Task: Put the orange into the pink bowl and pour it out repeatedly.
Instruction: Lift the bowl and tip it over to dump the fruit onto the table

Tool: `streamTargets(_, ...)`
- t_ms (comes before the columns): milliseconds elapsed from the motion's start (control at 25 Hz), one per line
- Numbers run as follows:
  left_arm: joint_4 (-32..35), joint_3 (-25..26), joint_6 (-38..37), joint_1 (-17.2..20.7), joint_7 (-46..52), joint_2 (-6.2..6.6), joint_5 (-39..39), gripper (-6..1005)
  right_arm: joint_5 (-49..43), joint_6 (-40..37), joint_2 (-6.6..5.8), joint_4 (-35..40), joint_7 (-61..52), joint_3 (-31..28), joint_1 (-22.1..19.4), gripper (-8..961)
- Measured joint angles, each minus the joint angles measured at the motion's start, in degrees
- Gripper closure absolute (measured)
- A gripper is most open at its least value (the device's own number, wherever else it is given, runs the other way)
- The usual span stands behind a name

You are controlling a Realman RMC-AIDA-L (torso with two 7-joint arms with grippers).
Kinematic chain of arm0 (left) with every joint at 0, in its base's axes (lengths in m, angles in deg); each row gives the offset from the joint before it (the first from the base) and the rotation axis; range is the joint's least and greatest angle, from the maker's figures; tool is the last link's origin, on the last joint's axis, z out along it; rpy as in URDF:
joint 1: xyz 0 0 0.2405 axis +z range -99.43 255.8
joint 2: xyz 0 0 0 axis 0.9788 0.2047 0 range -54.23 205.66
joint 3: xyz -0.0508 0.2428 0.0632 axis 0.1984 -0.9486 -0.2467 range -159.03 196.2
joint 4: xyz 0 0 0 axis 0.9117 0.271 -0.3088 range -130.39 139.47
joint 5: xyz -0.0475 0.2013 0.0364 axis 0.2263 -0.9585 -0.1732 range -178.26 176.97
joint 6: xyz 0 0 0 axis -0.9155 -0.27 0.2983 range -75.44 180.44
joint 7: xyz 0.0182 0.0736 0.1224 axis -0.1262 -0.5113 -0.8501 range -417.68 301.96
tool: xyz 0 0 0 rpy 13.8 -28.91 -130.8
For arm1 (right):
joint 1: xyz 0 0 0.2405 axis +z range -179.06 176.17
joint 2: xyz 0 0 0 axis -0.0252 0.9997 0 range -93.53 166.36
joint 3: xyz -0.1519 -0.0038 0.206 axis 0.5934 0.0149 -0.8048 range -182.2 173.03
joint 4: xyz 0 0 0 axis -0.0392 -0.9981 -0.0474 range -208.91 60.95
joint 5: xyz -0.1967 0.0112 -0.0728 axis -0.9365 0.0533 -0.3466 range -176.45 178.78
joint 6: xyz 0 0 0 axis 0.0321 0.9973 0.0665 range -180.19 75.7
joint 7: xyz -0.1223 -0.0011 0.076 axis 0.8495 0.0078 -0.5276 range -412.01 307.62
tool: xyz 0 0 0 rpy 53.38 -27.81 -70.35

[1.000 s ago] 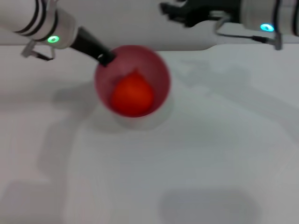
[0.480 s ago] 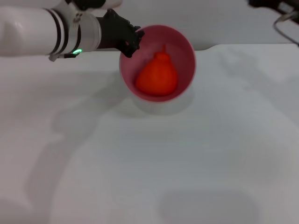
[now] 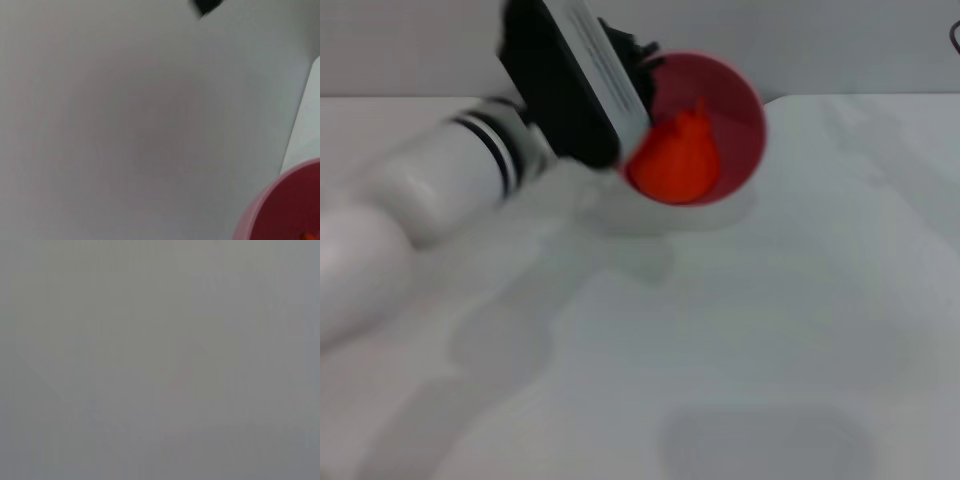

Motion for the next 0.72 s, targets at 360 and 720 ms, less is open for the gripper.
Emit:
streamTargets(360, -2.7, -12.8, 21.5, 2.0, -6.3, 0.04, -1.0, 958, 0.2, -3.2, 0.04, 0.0, 0.1, 0.1, 0.5, 525)
streamTargets(720, -6.8, -19.2, 36.6, 2.4, -6.4, -0.1, -1.8, 958, 0.2, -4.3, 0.07, -0.1, 0.2, -0.1, 0.5, 525)
